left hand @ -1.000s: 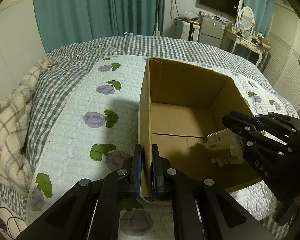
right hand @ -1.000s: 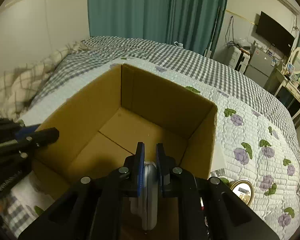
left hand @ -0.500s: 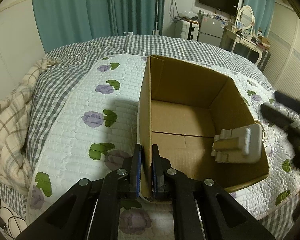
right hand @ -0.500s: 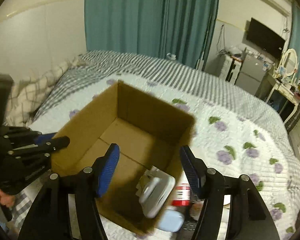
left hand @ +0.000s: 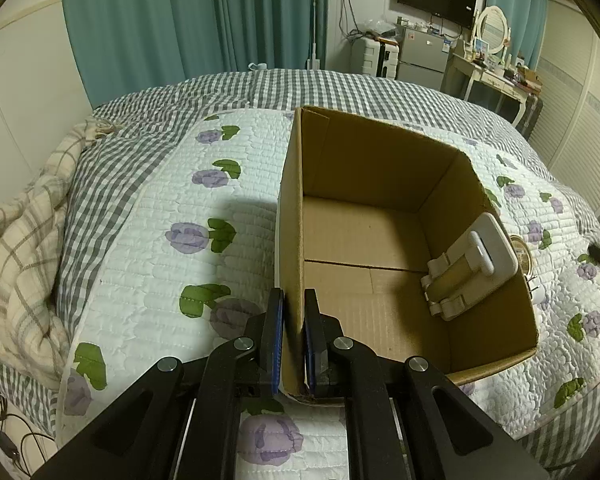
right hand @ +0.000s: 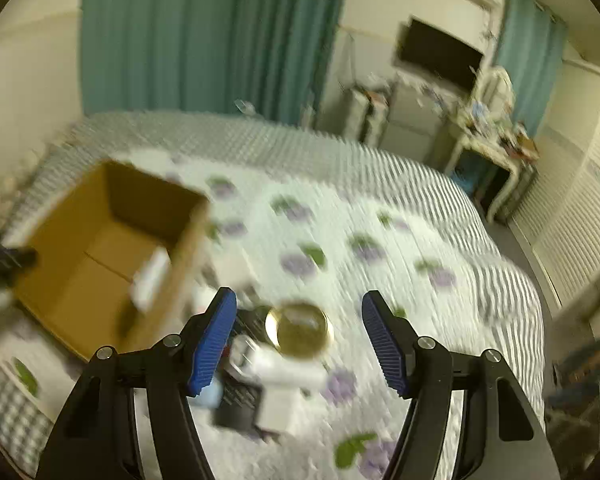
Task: Organize rigid objects
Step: 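Move the right tool back and grasp the white charger plug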
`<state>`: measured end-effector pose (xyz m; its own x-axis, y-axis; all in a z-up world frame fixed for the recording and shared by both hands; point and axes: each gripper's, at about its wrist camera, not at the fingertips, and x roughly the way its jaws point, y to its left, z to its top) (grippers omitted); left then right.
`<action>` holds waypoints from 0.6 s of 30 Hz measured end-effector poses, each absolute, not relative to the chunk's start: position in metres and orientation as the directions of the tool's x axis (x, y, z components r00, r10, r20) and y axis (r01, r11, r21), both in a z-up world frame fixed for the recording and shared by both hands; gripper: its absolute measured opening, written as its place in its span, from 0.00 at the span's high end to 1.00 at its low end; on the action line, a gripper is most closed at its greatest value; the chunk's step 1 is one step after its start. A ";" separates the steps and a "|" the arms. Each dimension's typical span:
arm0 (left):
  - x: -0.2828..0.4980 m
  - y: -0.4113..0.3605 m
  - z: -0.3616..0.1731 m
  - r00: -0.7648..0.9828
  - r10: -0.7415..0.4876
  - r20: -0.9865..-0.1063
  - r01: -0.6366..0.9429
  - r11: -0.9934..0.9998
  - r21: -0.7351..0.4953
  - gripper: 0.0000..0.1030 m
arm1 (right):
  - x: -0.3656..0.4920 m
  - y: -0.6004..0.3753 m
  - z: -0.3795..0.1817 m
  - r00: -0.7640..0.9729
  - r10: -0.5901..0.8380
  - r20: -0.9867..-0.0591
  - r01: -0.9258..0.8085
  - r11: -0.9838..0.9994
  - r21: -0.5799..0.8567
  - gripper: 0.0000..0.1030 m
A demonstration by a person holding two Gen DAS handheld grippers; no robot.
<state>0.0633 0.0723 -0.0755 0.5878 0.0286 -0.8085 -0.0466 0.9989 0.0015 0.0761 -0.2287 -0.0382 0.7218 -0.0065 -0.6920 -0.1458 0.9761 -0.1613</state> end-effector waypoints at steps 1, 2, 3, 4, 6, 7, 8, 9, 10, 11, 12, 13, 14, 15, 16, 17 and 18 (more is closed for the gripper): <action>0.063 0.072 -0.075 0.587 0.029 -0.809 -0.046 0.999 0.002 0.92 | 0.077 -0.235 -0.052 0.698 -0.027 -0.715 -0.132 0.977 -0.166 0.37; 0.063 0.072 -0.075 0.587 0.029 -0.809 -0.046 0.999 0.002 0.92 | 0.077 -0.240 -0.063 0.679 -0.040 -0.733 -0.125 0.978 -0.168 0.37; 0.063 0.073 -0.074 0.587 0.031 -0.809 -0.046 0.999 0.005 0.92 | 0.075 -0.247 -0.072 0.663 -0.046 -0.748 -0.121 0.978 -0.168 0.37; 0.063 0.072 -0.074 0.586 0.032 -0.809 -0.046 0.999 0.006 0.92 | 0.076 -0.253 -0.086 0.637 -0.056 -0.769 -0.111 0.980 -0.164 0.37; 0.063 0.072 -0.074 0.586 0.033 -0.810 -0.047 0.999 0.006 0.92 | 0.075 -0.263 -0.106 0.600 -0.074 -0.796 -0.090 0.983 -0.160 0.37; 0.063 0.072 -0.074 0.586 0.033 -0.810 -0.047 0.999 0.007 0.92 | 0.074 -0.266 -0.113 0.588 -0.075 -0.806 -0.088 0.984 -0.155 0.37; 0.063 0.072 -0.074 0.586 0.034 -0.810 -0.048 0.999 0.007 0.92 | 0.075 -0.267 -0.124 0.563 -0.068 -0.824 -0.092 0.985 -0.144 0.37; 0.062 0.072 -0.074 0.585 0.036 -0.810 -0.050 0.999 0.008 0.92 | 0.075 -0.267 -0.131 0.546 -0.064 -0.835 -0.097 0.985 -0.139 0.37; 0.063 0.072 -0.074 0.585 0.037 -0.810 -0.051 0.999 0.009 0.92 | 0.076 -0.267 -0.136 0.536 -0.065 -0.842 -0.099 0.985 -0.139 0.37; 0.063 0.071 -0.074 0.585 0.038 -0.810 -0.052 0.999 0.009 0.92 | 0.076 -0.265 -0.143 0.522 -0.067 -0.850 -0.106 0.984 -0.142 0.37; 0.063 0.071 -0.074 0.585 0.038 -0.810 -0.052 0.999 0.009 0.92 | 0.077 -0.262 -0.148 0.511 -0.063 -0.857 -0.116 0.983 -0.141 0.37; 0.063 0.071 -0.074 0.585 0.038 -0.810 -0.053 0.999 0.009 0.92 | 0.078 -0.259 -0.151 0.501 -0.057 -0.863 -0.123 0.983 -0.136 0.37; 0.063 0.071 -0.074 0.585 0.038 -0.810 -0.051 0.999 0.010 0.92 | 0.079 -0.257 -0.155 0.488 -0.050 -0.872 -0.131 0.983 -0.130 0.37; 0.063 0.071 -0.074 0.585 0.038 -0.810 -0.051 0.999 0.010 0.92 | 0.081 -0.256 -0.158 0.480 -0.044 -0.876 -0.137 0.983 -0.124 0.37; 0.063 0.071 -0.074 0.584 0.038 -0.811 -0.052 0.999 0.009 0.92 | 0.082 -0.254 -0.161 0.473 -0.036 -0.880 -0.143 0.983 -0.117 0.37; 0.062 0.071 -0.074 0.585 0.037 -0.810 -0.052 0.999 0.009 0.92 | 0.083 -0.253 -0.163 0.466 -0.029 -0.884 -0.148 0.983 -0.111 0.37; 0.063 0.071 -0.074 0.585 0.039 -0.810 -0.051 0.999 0.011 0.92 | 0.083 -0.251 -0.165 0.461 -0.024 -0.887 -0.152 0.983 -0.106 0.37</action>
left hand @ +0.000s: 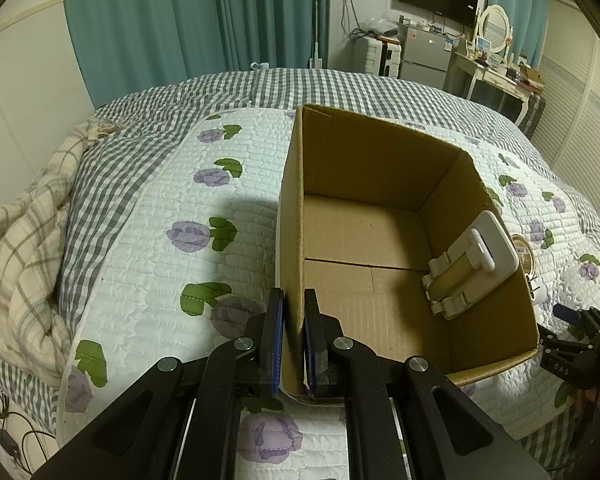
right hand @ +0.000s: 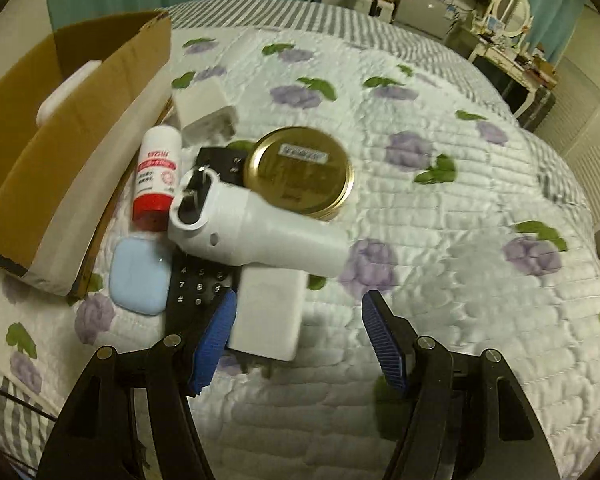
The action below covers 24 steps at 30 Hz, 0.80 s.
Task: Organize rigid objects
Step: 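Move the right tool back and grasp the white charger plug, then carry the white charger plug into the box and release it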
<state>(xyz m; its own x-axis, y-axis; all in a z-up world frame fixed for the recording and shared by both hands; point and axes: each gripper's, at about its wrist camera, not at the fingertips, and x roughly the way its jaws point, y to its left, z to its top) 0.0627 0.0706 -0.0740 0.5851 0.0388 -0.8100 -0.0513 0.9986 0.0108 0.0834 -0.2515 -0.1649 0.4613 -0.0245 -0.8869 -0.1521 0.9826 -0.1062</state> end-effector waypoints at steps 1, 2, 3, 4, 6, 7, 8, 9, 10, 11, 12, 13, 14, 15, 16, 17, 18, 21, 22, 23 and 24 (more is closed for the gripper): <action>0.063 0.071 -0.074 0.585 0.039 -0.810 -0.052 0.999 0.011 0.92 | 0.084 -0.250 -0.167 0.456 -0.021 -0.890 -0.155 0.983 -0.103 0.37; 0.063 0.071 -0.074 0.585 0.038 -0.810 -0.053 0.999 0.009 0.92 | 0.083 -0.248 -0.168 0.452 -0.020 -0.892 -0.157 0.982 -0.102 0.37; 0.063 0.071 -0.074 0.585 0.038 -0.810 -0.052 0.999 0.009 0.92 | 0.084 -0.247 -0.171 0.444 -0.018 -0.896 -0.161 0.982 -0.100 0.37; 0.063 0.071 -0.074 0.584 0.037 -0.811 -0.052 0.999 0.008 0.92 | 0.085 -0.246 -0.173 0.437 -0.020 -0.899 -0.164 0.981 -0.101 0.41; 0.063 0.070 -0.074 0.584 0.038 -0.811 -0.052 0.999 0.009 0.92 | 0.086 -0.242 -0.180 0.415 -0.038 -0.909 -0.171 0.978 -0.119 0.44; 0.062 0.070 -0.074 0.585 0.038 -0.810 -0.050 0.999 0.010 0.92 | 0.086 -0.242 -0.181 0.412 -0.041 -0.910 -0.170 0.978 -0.122 0.44; 0.063 0.070 -0.074 0.585 0.039 -0.810 -0.052 0.999 0.011 0.92 | 0.087 -0.241 -0.182 0.410 -0.044 -0.911 -0.167 0.978 -0.123 0.44; 0.063 0.070 -0.074 0.585 0.039 -0.810 -0.052 0.999 0.011 0.92 | 0.088 -0.241 -0.182 0.408 -0.046 -0.912 -0.166 0.978 -0.123 0.44; 0.063 0.071 -0.074 0.585 0.040 -0.810 -0.052 0.999 0.011 0.92 | 0.088 -0.240 -0.183 0.407 -0.047 -0.912 -0.167 0.978 -0.124 0.46; 0.063 0.071 -0.074 0.585 0.039 -0.810 -0.053 0.999 0.010 0.92 | 0.088 -0.239 -0.183 0.406 -0.046 -0.913 -0.169 0.978 -0.124 0.47; 0.062 0.070 -0.074 0.585 0.038 -0.810 -0.053 0.999 0.009 0.92 | 0.089 -0.239 -0.183 0.405 -0.047 -0.913 -0.170 0.977 -0.125 0.48; 0.062 0.071 -0.074 0.585 0.038 -0.810 -0.054 0.999 0.007 0.92 | 0.089 -0.238 -0.184 0.405 -0.052 -0.913 -0.172 0.976 -0.131 0.48; 0.062 0.070 -0.074 0.585 0.038 -0.810 -0.053 0.999 0.008 0.92 | 0.089 -0.236 -0.185 0.404 -0.059 -0.913 -0.174 0.975 -0.140 0.48; 0.062 0.070 -0.074 0.585 0.038 -0.810 -0.054 0.999 0.008 0.92 | 0.090 -0.236 -0.185 0.402 -0.061 -0.914 -0.174 0.974 -0.142 0.48; 0.062 0.070 -0.074 0.585 0.039 -0.810 -0.053 0.999 0.010 0.92 | 0.090 -0.236 -0.186 0.399 -0.060 -0.915 -0.174 0.975 -0.140 0.52; 0.062 0.070 -0.074 0.585 0.039 -0.810 -0.052 0.999 0.010 0.92 | 0.090 -0.236 -0.187 0.392 -0.039 -0.919 -0.180 0.977 -0.118 0.58; 0.062 0.070 -0.074 0.585 0.039 -0.810 -0.051 0.999 0.011 0.92 | 0.092 -0.236 -0.187 0.390 -0.026 -0.920 -0.182 0.978 -0.105 0.58; 0.062 0.070 -0.074 0.584 0.038 -0.811 -0.053 0.999 0.009 0.92 | 0.088 -0.235 -0.183 0.406 -0.023 -0.914 -0.190 0.976 -0.109 0.58; 0.062 0.069 -0.074 0.585 0.039 -0.810 -0.052 0.999 0.011 0.92 | 0.086 -0.235 -0.181 0.411 -0.018 -0.912 -0.193 0.975 -0.107 0.58; 0.062 0.069 -0.074 0.586 0.040 -0.810 -0.051 0.999 0.013 0.92 | 0.084 -0.235 -0.178 0.418 -0.011 -0.908 -0.195 0.976 -0.101 0.58; 0.062 0.069 -0.075 0.586 0.041 -0.809 -0.051 0.999 0.014 0.92 | 0.082 -0.235 -0.175 0.426 0.000 -0.905 -0.195 0.976 -0.092 0.58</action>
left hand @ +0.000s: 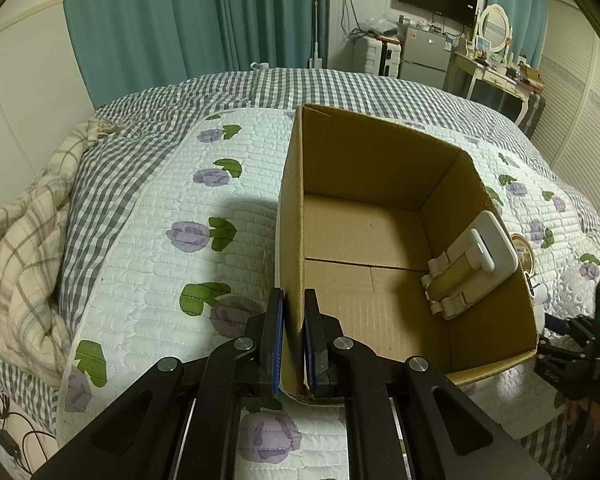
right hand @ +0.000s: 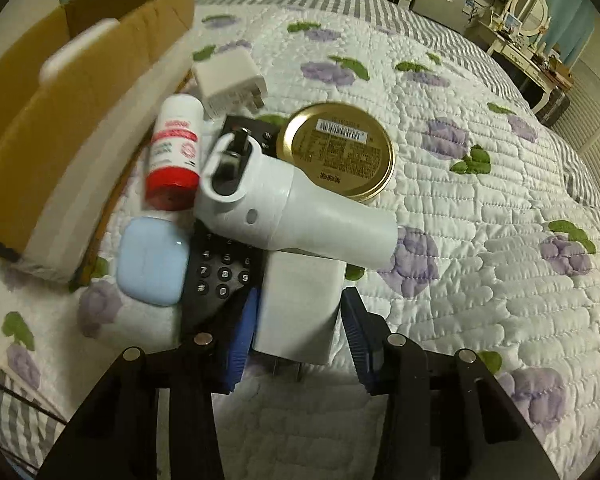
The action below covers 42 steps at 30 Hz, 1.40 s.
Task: Organize rigid objects
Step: 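Carry the white charger plug into the box and release it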
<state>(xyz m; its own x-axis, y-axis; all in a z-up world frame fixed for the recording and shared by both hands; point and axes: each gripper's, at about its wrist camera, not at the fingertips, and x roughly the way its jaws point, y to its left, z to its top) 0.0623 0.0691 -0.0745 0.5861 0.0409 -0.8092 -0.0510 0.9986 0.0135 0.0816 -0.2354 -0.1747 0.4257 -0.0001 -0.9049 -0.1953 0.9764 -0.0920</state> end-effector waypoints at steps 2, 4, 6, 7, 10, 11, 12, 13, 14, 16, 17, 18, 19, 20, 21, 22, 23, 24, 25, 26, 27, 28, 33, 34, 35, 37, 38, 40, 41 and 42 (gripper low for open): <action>0.062 0.070 -0.075 0.586 0.039 -0.809 -0.051 0.999 0.012 0.92 | 0.076 -0.238 -0.166 0.441 0.024 -0.897 -0.193 0.979 -0.069 0.58; 0.062 0.069 -0.075 0.587 0.040 -0.809 -0.050 0.999 0.013 0.92 | 0.069 -0.240 -0.154 0.464 0.041 -0.885 -0.196 0.979 -0.057 0.59; 0.062 0.069 -0.074 0.586 0.040 -0.809 -0.051 0.999 0.013 0.92 | 0.065 -0.240 -0.143 0.482 0.046 -0.875 -0.200 0.978 -0.059 0.59; 0.062 0.069 -0.075 0.587 0.040 -0.809 -0.051 0.999 0.013 0.92 | 0.063 -0.241 -0.137 0.493 0.050 -0.869 -0.202 0.978 -0.059 0.59; 0.062 0.069 -0.074 0.586 0.041 -0.809 -0.051 0.999 0.013 0.92 | 0.058 -0.240 -0.110 0.539 0.078 -0.839 -0.210 0.977 -0.044 0.59; 0.062 0.069 -0.074 0.586 0.040 -0.809 -0.051 0.999 0.013 0.92 | 0.057 -0.236 -0.095 0.565 0.085 -0.821 -0.221 0.974 -0.052 0.59; 0.062 0.069 -0.074 0.586 0.040 -0.809 -0.051 0.999 0.013 0.92 | 0.056 -0.233 -0.084 0.586 0.089 -0.806 -0.232 0.971 -0.061 0.59; 0.062 0.069 -0.075 0.586 0.040 -0.809 -0.052 0.999 0.012 0.92 | 0.056 -0.228 -0.071 0.605 0.100 -0.790 -0.247 0.967 -0.068 0.59; 0.062 0.069 -0.074 0.586 0.041 -0.809 -0.052 0.999 0.013 0.92 | 0.056 -0.223 -0.062 0.618 0.113 -0.778 -0.263 0.962 -0.070 0.59; 0.062 0.068 -0.075 0.587 0.040 -0.809 -0.052 0.999 0.013 0.92 | 0.057 -0.206 -0.041 0.645 0.154 -0.748 -0.309 0.949 -0.071 0.59; 0.062 0.068 -0.075 0.587 0.041 -0.809 -0.051 0.999 0.013 0.92 | 0.058 -0.197 -0.033 0.652 0.175 -0.738 -0.333 0.940 -0.071 0.59; 0.062 0.068 -0.074 0.587 0.040 -0.809 -0.051 0.999 0.012 0.92 | 0.061 -0.190 -0.030 0.654 0.191 -0.732 -0.349 0.934 -0.069 0.59; 0.062 0.068 -0.075 0.587 0.040 -0.809 -0.051 0.999 0.013 0.92 | 0.062 -0.180 -0.026 0.654 0.214 -0.725 -0.372 0.926 -0.062 0.59; 0.062 0.068 -0.075 0.587 0.039 -0.809 -0.051 0.999 0.011 0.92 | 0.064 -0.169 -0.023 0.648 0.241 -0.722 -0.399 0.915 -0.053 0.59; 0.062 0.067 -0.075 0.587 0.039 -0.809 -0.051 0.999 0.011 0.92 | 0.065 -0.159 -0.023 0.642 0.259 -0.721 -0.420 0.906 -0.049 0.59; 0.062 0.067 -0.075 0.586 0.038 -0.809 -0.050 0.999 0.011 0.92 | 0.067 -0.148 -0.024 0.635 0.275 -0.722 -0.441 0.896 -0.046 0.59; 0.063 0.067 -0.075 0.587 0.037 -0.809 -0.049 0.999 0.010 0.92 | 0.070 -0.133 -0.027 0.622 0.297 -0.725 -0.469 0.882 -0.042 0.59; 0.063 0.066 -0.075 0.587 0.035 -0.809 -0.048 0.999 0.008 0.92 | 0.073 -0.123 -0.031 0.609 0.311 -0.730 -0.487 0.873 -0.034 0.59; 0.063 0.065 -0.075 0.587 0.033 -0.809 -0.047 0.999 0.007 0.92 | 0.073 -0.117 -0.035 0.598 0.320 -0.735 -0.499 0.866 -0.028 0.59; 0.063 0.065 -0.076 0.587 0.032 -0.809 -0.046 0.999 0.006 0.92 | 0.077 -0.105 -0.043 0.576 0.332 -0.747 -0.516 0.856 -0.017 0.59; 0.064 0.064 -0.076 0.588 0.031 -0.808 -0.046 0.999 0.005 0.92 | 0.079 -0.101 -0.049 0.567 0.333 -0.754 -0.522 0.853 -0.015 0.59; 0.063 0.065 -0.076 0.589 0.030 -0.808 -0.045 0.999 0.005 0.92 | 0.082 -0.094 -0.056 0.556 0.329 -0.764 -0.526 0.850 -0.017 0.59; 0.063 0.064 -0.075 0.589 0.030 -0.808 -0.046 0.999 0.003 0.92 | 0.090 -0.080 -0.088 0.507 0.299 -0.808 -0.534 0.845 -0.022 0.59; 0.063 0.065 -0.076 0.589 0.030 -0.808 -0.047 0.999 0.003 0.92 | 0.090 -0.079 -0.092 0.501 0.297 -0.813 -0.535 0.845 -0.021 0.59; 0.063 0.064 -0.076 0.589 0.030 -0.808 -0.047 0.999 0.003 0.92 | 0.090 -0.078 -0.095 0.497 0.294 -0.816 -0.537 0.843 -0.023 0.59; 0.063 0.065 -0.076 0.588 0.031 -0.808 -0.046 0.999 0.004 0.92 | 0.087 -0.078 -0.096 0.500 0.292 -0.815 -0.539 0.842 -0.029 0.58; 0.063 0.065 -0.076 0.588 0.031 -0.808 -0.047 0.999 0.004 0.92 | 0.085 -0.077 -0.095 0.506 0.292 -0.811 -0.539 0.842 -0.033 0.58; 0.063 0.065 -0.075 0.588 0.031 -0.809 -0.046 0.999 0.004 0.92 | 0.082 -0.082 -0.090 0.526 0.300 -0.796 -0.531 0.847 -0.031 0.57; 0.063 0.065 -0.075 0.588 0.031 -0.809 -0.046 0.999 0.004 0.92 | 0.081 -0.084 -0.086 0.536 0.304 -0.787 -0.525 0.851 -0.029 0.54; 0.063 0.064 -0.075 0.587 0.030 -0.809 -0.045 0.999 0.005 0.92 | 0.081 -0.086 -0.082 0.546 0.305 -0.780 -0.519 0.854 -0.029 0.40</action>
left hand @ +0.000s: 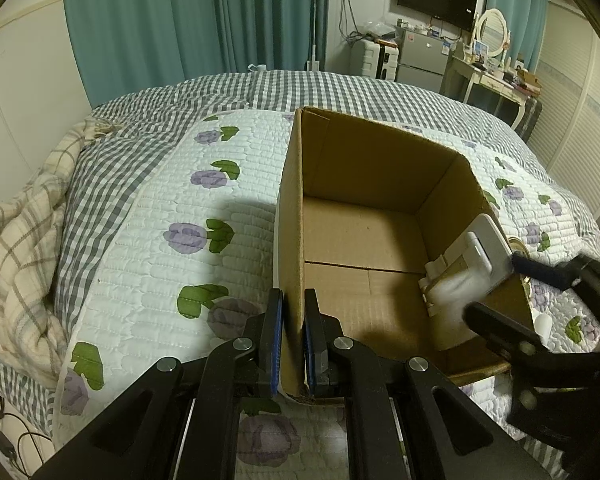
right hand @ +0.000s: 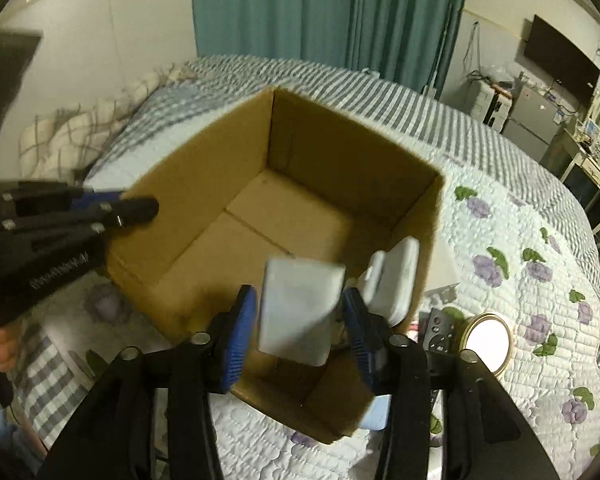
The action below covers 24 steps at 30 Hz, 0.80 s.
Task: Organize rigid objects
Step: 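Carry the white charger plug into the box and release it, then grasp the white cylindrical device with the right tool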
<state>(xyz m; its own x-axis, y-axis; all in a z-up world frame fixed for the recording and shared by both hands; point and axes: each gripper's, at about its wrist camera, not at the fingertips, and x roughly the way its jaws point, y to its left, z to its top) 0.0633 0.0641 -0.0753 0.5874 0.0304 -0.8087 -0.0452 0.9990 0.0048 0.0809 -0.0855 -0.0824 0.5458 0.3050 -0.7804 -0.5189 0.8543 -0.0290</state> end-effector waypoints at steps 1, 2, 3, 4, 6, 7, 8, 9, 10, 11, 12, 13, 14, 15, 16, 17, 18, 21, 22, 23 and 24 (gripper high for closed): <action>0.063 0.064 -0.076 0.582 0.019 -0.813 -0.040 0.999 -0.006 0.91 | 0.080 -0.090 -0.077 0.564 0.301 -0.769 -0.505 0.863 -0.032 0.28; 0.063 0.064 -0.076 0.585 0.021 -0.811 -0.041 0.999 -0.003 0.91 | 0.078 -0.094 -0.072 0.579 0.298 -0.759 -0.492 0.870 -0.034 0.26; 0.063 0.064 -0.076 0.584 0.027 -0.811 -0.040 0.999 0.004 0.91 | 0.078 -0.098 -0.068 0.587 0.297 -0.753 -0.486 0.873 -0.035 0.26; 0.064 0.065 -0.075 0.585 0.028 -0.810 -0.042 0.999 0.004 0.91 | 0.077 -0.105 -0.062 0.597 0.293 -0.747 -0.477 0.878 -0.037 0.26; 0.064 0.066 -0.075 0.584 0.025 -0.811 -0.044 0.999 0.000 0.91 | 0.076 -0.119 -0.052 0.619 0.270 -0.738 -0.447 0.893 -0.048 0.25; 0.065 0.065 -0.075 0.584 0.025 -0.812 -0.043 0.999 0.000 0.91 | 0.075 -0.129 -0.047 0.633 0.254 -0.731 -0.428 0.902 -0.057 0.23; 0.065 0.066 -0.075 0.584 0.028 -0.811 -0.044 0.999 0.002 0.91 | 0.074 -0.136 -0.043 0.642 0.241 -0.728 -0.413 0.908 -0.064 0.22; 0.065 0.066 -0.075 0.584 0.028 -0.811 -0.044 0.999 0.003 0.91 | 0.074 -0.145 -0.040 0.653 0.223 -0.724 -0.393 0.917 -0.072 0.22; 0.065 0.066 -0.075 0.584 0.028 -0.811 -0.044 0.999 0.003 0.91 | 0.073 -0.156 -0.037 0.662 0.203 -0.721 -0.371 0.925 -0.081 0.21; 0.065 0.066 -0.075 0.584 0.028 -0.811 -0.044 0.999 0.004 0.91 | 0.073 -0.170 -0.034 0.674 0.171 -0.719 -0.338 0.936 -0.095 0.21; 0.066 0.065 -0.075 0.584 0.029 -0.811 -0.044 0.999 0.004 0.91 | 0.072 -0.178 -0.033 0.679 0.152 -0.719 -0.320 0.942 -0.104 0.21; 0.066 0.065 -0.075 0.584 0.028 -0.811 -0.043 0.999 0.004 0.91 | 0.072 -0.188 -0.033 0.683 0.125 -0.720 -0.295 0.948 -0.115 0.21; 0.065 0.066 -0.075 0.584 0.028 -0.811 -0.043 0.999 0.003 0.91 | 0.071 -0.200 -0.033 0.685 0.099 -0.722 -0.270 0.955 -0.125 0.21; 0.065 0.066 -0.075 0.584 0.028 -0.811 -0.043 0.999 0.004 0.91 | 0.070 -0.210 -0.034 0.682 0.083 -0.727 -0.256 0.958 -0.130 0.21; 0.066 0.065 -0.075 0.584 0.029 -0.811 -0.044 0.999 0.004 0.91 | 0.069 -0.220 -0.038 0.673 0.062 -0.737 -0.235 0.963 -0.133 0.21; 0.066 0.065 -0.075 0.584 0.030 -0.811 -0.044 0.999 0.005 0.91 | 0.069 -0.228 -0.043 0.662 0.044 -0.748 -0.217 0.967 -0.135 0.21; 0.065 0.066 -0.075 0.584 0.030 -0.811 -0.044 0.999 0.005 0.91 | 0.068 -0.234 -0.048 0.650 0.030 -0.759 -0.203 0.970 -0.136 0.21; 0.066 0.066 -0.075 0.584 0.032 -0.811 -0.045 0.999 0.007 0.91 | 0.066 -0.247 -0.074 0.589 0.001 -0.808 -0.173 0.977 -0.124 0.21; 0.066 0.066 -0.075 0.583 0.031 -0.812 -0.044 0.999 0.007 0.91 | 0.065 -0.249 -0.083 0.567 -0.004 -0.824 -0.168 0.978 -0.121 0.21; 0.065 0.066 -0.075 0.583 0.031 -0.812 -0.043 0.999 0.007 0.91 | 0.064 -0.249 -0.090 0.549 -0.010 -0.836 -0.166 0.979 -0.120 0.21; 0.065 0.066 -0.075 0.583 0.031 -0.812 -0.043 0.999 0.007 0.91 | 0.063 -0.249 -0.098 0.531 -0.014 -0.847 -0.166 0.979 -0.120 0.21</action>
